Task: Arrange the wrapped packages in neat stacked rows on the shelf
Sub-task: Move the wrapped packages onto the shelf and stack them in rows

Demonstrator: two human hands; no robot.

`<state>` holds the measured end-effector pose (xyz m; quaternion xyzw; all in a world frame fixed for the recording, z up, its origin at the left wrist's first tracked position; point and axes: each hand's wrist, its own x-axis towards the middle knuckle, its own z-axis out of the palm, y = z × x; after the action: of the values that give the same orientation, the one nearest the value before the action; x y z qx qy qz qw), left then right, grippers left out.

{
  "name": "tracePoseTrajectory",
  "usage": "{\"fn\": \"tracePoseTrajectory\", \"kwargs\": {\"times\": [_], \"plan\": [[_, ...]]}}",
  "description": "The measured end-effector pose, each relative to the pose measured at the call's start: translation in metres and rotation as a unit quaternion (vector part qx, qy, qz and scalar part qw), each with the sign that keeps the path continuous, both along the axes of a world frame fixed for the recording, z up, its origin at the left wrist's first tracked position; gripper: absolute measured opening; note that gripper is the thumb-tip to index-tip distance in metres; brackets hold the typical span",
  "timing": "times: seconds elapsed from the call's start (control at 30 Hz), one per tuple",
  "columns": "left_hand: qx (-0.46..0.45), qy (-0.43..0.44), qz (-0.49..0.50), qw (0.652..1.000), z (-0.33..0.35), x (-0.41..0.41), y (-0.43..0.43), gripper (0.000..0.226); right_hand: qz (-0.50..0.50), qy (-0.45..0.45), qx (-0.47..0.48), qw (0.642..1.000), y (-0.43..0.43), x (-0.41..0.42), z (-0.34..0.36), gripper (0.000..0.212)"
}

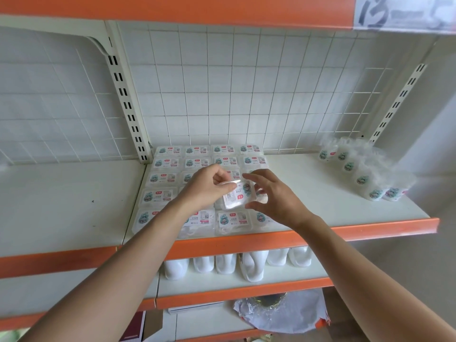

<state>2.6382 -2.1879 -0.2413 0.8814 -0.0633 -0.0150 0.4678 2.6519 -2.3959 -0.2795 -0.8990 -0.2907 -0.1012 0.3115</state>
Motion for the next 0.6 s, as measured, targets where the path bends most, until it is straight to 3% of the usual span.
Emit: {"fn": "tracePoseTrajectory", "kwargs": {"times": [0.13, 0.27, 0.33, 0.43, 0.53, 0.6], "plan": [[-0.025, 0.042, 0.018, 0.999, 0.005, 0.003, -0.001, 0.022, 0.000, -0.005, 0.005, 1.000, -0.001, -0.003, 0.002, 0.065], [-0.103, 0.111, 0.038, 0.988, 0.006, 0.000, -0.003, 0.043, -0.086, -0.005, 0.049, 0.995, -0.001, -0.007, 0.004, 0.037], [-0.125, 0.133, 0.041, 0.982, 0.002, -0.003, -0.005, 0.049, -0.080, -0.007, 0.068, 0.994, 0.004, -0.010, 0.005, 0.029], [-0.119, 0.131, 0.045, 0.983, 0.000, -0.004, -0.008, 0.050, -0.027, 0.022, 0.075, 0.997, 0.015, -0.018, 0.006, 0.040], [-0.139, 0.125, 0.059, 0.981, -0.001, -0.005, -0.009, 0.033, -0.022, 0.042, 0.048, 0.998, 0.019, -0.025, 0.006, 0.063], [-0.147, 0.127, 0.057, 0.979, -0.002, -0.009, -0.009, 0.024, -0.036, 0.035, 0.036, 0.998, 0.022, -0.028, 0.007, 0.067]]}}
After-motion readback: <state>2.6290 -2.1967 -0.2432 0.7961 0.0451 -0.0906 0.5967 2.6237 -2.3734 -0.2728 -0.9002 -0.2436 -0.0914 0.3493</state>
